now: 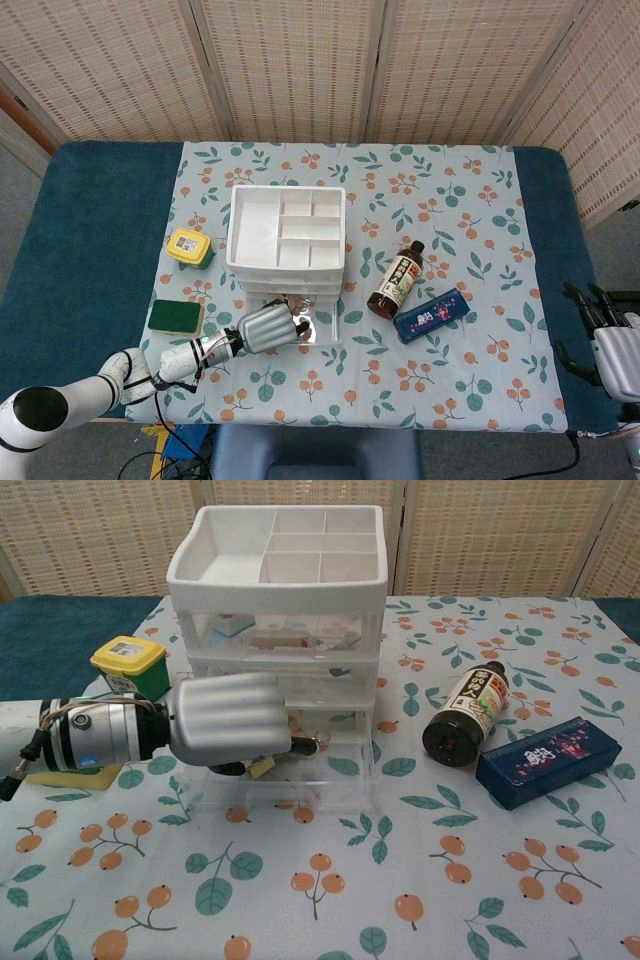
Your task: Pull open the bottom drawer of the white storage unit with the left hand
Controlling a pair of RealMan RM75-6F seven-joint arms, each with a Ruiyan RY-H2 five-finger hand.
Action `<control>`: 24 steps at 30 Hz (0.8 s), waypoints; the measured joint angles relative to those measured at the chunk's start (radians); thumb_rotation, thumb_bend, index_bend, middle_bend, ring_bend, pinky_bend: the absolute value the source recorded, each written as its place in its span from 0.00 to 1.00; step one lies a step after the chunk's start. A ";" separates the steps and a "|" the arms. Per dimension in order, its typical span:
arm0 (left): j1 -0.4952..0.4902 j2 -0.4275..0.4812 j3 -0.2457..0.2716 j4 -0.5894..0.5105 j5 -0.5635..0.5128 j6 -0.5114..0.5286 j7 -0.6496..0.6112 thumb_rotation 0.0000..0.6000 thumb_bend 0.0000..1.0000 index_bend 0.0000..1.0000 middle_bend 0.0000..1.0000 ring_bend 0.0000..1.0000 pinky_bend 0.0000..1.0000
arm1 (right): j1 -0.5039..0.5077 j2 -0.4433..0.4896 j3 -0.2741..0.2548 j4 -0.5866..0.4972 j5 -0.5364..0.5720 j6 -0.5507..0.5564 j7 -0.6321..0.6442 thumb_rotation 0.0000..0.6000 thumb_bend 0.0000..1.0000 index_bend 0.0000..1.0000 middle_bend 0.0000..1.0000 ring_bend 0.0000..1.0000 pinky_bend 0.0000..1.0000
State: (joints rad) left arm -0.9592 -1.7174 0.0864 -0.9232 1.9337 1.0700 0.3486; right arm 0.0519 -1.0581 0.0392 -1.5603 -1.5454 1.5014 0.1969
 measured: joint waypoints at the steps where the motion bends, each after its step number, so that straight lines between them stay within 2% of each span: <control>1: -0.002 -0.002 0.002 0.006 0.000 0.001 -0.004 1.00 0.16 0.35 0.98 1.00 1.00 | 0.000 0.000 0.000 0.000 0.000 0.000 0.000 1.00 0.41 0.04 0.18 0.08 0.20; 24: -0.026 -0.031 0.028 0.050 -0.024 -0.015 -0.036 1.00 0.16 0.40 0.98 1.00 1.00 | 0.002 -0.005 0.004 0.007 0.008 -0.007 0.003 1.00 0.41 0.04 0.18 0.09 0.20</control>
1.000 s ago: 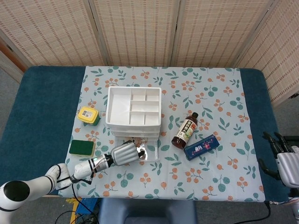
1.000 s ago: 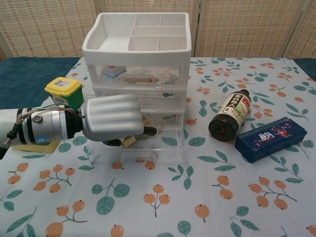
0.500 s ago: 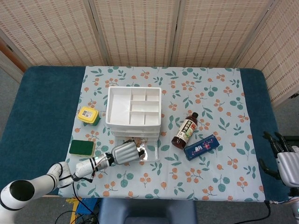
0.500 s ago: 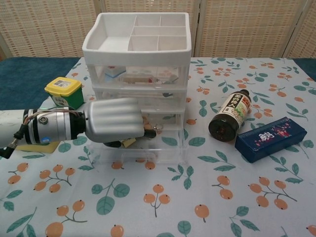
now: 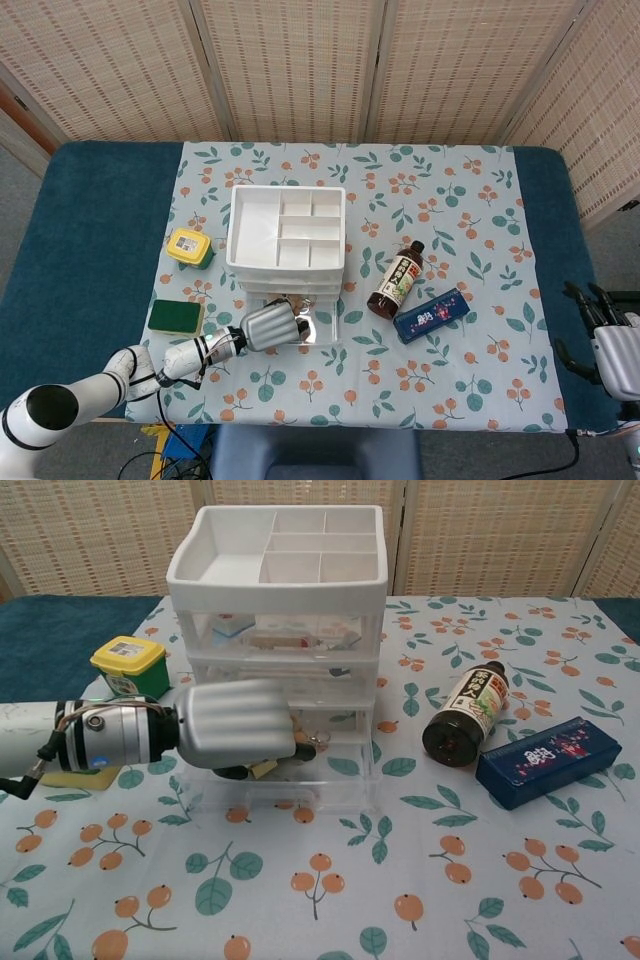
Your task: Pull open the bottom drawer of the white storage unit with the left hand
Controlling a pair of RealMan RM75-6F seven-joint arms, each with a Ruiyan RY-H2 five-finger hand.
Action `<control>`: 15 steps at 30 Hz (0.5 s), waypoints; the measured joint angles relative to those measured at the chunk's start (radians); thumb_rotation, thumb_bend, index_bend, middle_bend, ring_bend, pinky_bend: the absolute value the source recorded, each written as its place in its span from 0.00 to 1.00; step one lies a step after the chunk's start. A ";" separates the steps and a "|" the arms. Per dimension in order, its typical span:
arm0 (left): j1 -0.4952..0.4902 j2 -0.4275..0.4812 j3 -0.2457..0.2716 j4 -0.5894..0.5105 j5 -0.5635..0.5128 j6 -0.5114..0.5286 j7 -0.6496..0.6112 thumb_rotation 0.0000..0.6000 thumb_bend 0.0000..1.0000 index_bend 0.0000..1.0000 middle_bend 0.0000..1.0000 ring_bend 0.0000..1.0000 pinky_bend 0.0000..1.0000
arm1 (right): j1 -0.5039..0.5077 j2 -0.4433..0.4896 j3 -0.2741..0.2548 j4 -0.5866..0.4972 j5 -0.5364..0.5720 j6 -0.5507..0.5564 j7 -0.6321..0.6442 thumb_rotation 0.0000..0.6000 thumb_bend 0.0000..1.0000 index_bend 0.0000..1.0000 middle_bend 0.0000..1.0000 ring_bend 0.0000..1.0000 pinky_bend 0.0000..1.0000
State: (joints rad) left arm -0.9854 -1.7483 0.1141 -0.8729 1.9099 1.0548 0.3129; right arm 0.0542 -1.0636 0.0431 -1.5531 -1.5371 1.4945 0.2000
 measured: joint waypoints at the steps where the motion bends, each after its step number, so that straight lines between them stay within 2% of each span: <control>1: -0.001 -0.001 0.001 0.001 -0.002 -0.003 0.000 1.00 0.16 0.40 0.98 1.00 1.00 | 0.000 0.000 0.000 0.000 0.000 0.000 0.000 1.00 0.41 0.04 0.18 0.09 0.20; 15: -0.006 -0.002 0.002 -0.003 -0.030 -0.025 -0.008 1.00 0.17 0.43 0.98 1.00 1.00 | -0.001 0.001 0.001 -0.001 0.000 0.000 0.000 1.00 0.41 0.04 0.18 0.09 0.20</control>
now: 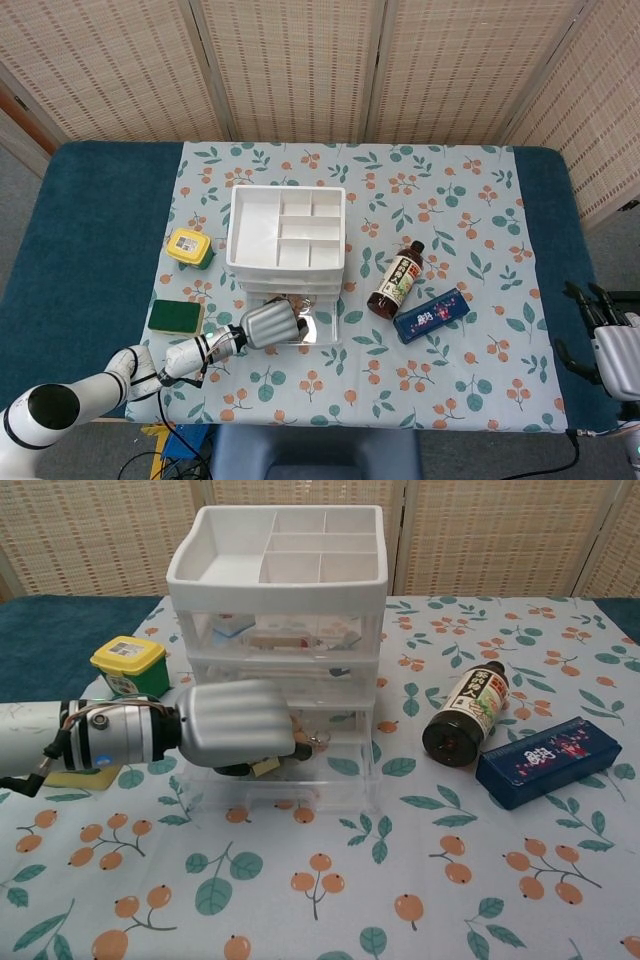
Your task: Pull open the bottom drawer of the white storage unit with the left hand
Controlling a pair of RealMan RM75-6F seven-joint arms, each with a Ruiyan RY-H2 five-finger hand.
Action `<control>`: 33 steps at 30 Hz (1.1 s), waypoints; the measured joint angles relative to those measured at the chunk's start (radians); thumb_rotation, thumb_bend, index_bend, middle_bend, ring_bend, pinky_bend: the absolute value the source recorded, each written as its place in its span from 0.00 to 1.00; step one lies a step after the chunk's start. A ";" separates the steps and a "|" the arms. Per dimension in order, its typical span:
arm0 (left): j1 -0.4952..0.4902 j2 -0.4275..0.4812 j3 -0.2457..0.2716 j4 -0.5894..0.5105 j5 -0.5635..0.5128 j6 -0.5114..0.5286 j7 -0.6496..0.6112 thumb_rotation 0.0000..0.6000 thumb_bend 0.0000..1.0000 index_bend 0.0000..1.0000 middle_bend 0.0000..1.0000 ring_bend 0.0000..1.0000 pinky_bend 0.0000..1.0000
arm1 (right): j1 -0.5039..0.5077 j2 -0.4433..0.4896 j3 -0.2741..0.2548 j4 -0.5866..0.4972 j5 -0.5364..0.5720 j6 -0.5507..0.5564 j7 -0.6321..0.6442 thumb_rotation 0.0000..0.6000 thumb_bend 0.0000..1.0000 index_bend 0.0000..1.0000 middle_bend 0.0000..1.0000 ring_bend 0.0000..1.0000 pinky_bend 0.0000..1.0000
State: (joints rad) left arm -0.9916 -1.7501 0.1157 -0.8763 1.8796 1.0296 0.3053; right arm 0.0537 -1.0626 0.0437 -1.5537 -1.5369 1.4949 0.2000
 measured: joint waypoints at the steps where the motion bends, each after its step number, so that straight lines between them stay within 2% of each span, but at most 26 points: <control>1: 0.000 0.000 0.000 -0.001 -0.002 -0.002 0.001 1.00 0.17 0.44 0.98 1.00 1.00 | 0.000 0.000 0.000 0.000 0.000 0.000 0.000 1.00 0.41 0.04 0.18 0.09 0.20; 16: 0.002 -0.003 -0.001 -0.002 -0.025 -0.008 -0.007 1.00 0.26 0.51 0.98 1.00 1.00 | 0.003 -0.001 0.001 0.000 -0.001 -0.004 0.000 1.00 0.41 0.04 0.18 0.09 0.20; 33: 0.010 0.009 -0.003 -0.025 -0.039 0.002 -0.001 1.00 0.28 0.55 0.98 1.00 1.00 | 0.003 -0.001 0.001 -0.002 -0.002 -0.003 -0.002 1.00 0.41 0.04 0.18 0.09 0.20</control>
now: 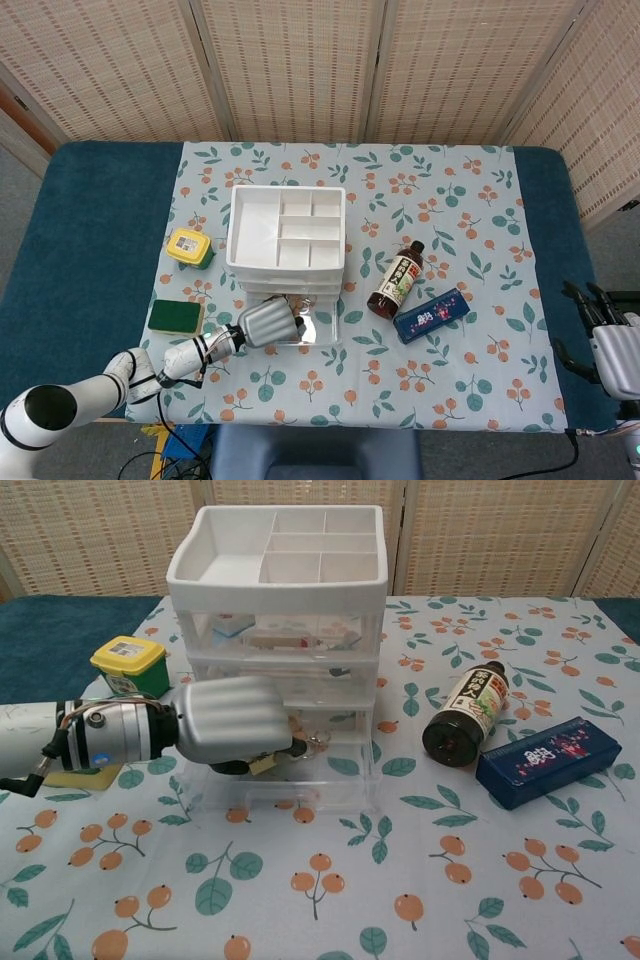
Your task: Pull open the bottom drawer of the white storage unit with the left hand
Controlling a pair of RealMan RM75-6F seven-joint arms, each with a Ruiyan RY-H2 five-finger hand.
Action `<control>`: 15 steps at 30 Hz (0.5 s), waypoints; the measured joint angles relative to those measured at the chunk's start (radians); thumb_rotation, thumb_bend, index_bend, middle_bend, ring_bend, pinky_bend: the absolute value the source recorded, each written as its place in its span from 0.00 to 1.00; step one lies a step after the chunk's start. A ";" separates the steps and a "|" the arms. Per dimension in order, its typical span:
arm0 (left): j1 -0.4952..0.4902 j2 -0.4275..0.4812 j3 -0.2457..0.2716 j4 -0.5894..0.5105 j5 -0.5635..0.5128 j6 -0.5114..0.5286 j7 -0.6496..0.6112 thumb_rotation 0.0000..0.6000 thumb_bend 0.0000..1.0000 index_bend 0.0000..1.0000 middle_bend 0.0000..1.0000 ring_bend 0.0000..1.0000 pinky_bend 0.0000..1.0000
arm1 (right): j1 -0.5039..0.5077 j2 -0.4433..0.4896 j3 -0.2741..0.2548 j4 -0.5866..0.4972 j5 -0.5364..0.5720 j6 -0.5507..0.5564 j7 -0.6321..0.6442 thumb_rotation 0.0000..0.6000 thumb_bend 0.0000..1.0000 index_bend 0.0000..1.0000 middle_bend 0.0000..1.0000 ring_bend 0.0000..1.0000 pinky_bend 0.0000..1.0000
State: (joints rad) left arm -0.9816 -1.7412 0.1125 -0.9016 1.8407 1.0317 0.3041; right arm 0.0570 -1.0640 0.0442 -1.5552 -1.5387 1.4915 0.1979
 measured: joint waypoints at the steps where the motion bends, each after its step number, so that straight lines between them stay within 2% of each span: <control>1: 0.001 0.004 0.000 -0.005 0.000 0.003 0.002 1.00 0.28 0.55 0.98 1.00 1.00 | 0.000 0.000 0.000 0.000 0.000 0.000 0.000 1.00 0.41 0.04 0.18 0.09 0.20; 15: 0.043 0.098 -0.019 -0.151 -0.018 0.070 0.054 1.00 0.28 0.55 0.98 1.00 1.00 | 0.003 -0.003 0.000 0.009 -0.007 0.001 0.012 1.00 0.41 0.04 0.18 0.09 0.20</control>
State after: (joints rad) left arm -0.9390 -1.6430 0.0937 -1.0526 1.8224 1.1015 0.3579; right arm 0.0604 -1.0673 0.0442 -1.5462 -1.5457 1.4925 0.2103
